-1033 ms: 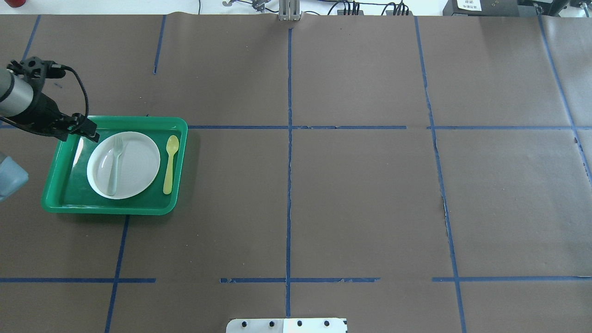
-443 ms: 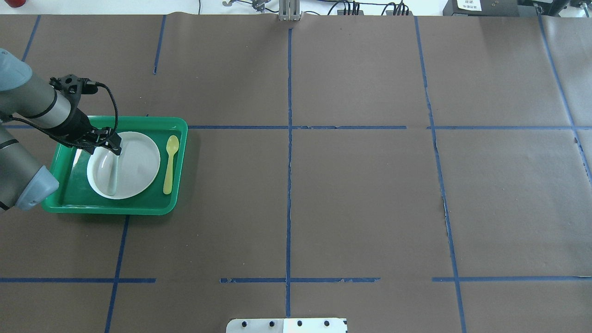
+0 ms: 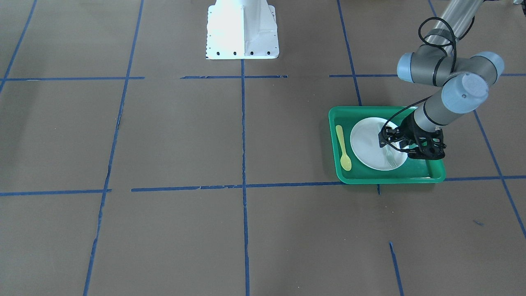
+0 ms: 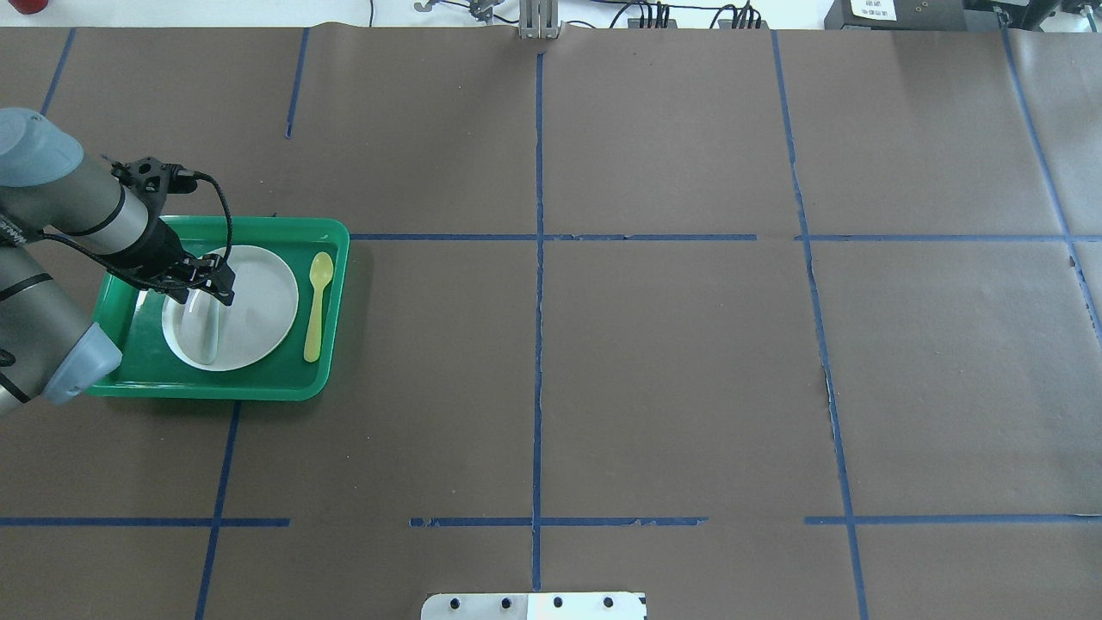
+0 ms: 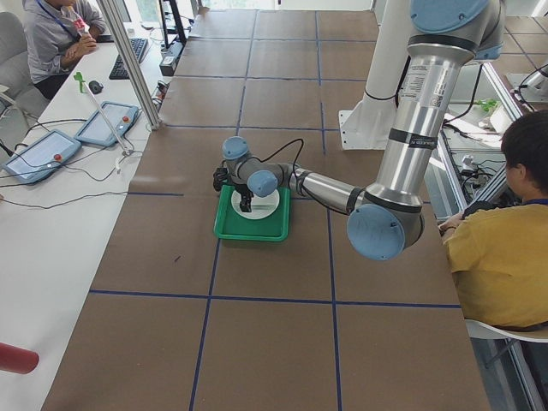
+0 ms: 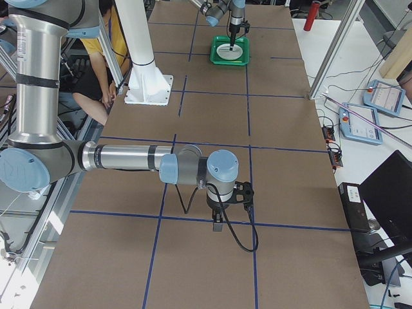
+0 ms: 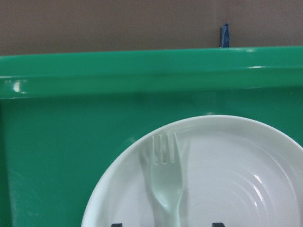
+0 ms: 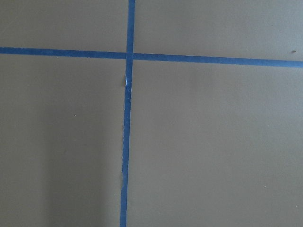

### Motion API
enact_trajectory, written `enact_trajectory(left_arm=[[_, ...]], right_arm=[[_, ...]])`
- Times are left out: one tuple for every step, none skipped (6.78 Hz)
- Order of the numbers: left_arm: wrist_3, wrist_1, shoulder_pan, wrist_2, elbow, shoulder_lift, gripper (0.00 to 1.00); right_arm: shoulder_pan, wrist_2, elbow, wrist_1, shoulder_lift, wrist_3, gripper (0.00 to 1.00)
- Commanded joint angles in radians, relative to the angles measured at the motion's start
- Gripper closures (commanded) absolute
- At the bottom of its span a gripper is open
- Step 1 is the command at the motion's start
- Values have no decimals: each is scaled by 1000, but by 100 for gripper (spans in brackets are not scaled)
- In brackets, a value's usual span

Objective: Place fork
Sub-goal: 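Lower the left gripper and close it on the fork handle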

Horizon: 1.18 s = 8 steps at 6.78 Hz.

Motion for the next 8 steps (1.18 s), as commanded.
enact_trajectory(left_arm=[[-24, -1, 13, 0, 2, -1, 33], [-24, -1, 14, -2, 2, -1, 36], [-22, -1, 17, 0, 4, -1, 39], [-22, -1, 19, -2, 9, -1, 42], [-22, -1, 19, -2, 10, -3, 53], [-24, -1, 21, 0, 9, -3, 72], [-22, -1, 21, 0, 6, -1, 100], [-19, -1, 21, 0, 7, -1, 100]], right_arm=[[0, 0, 0, 0, 0, 0, 0], [0, 0, 0, 0, 0, 0, 0], [0, 0, 0, 0, 0, 0, 0], [0, 0, 0, 0, 0, 0, 0], [0, 0, 0, 0, 0, 0, 0], [0, 0, 0, 0, 0, 0, 0], [0, 0, 0, 0, 0, 0, 0], [0, 0, 0, 0, 0, 2, 0]])
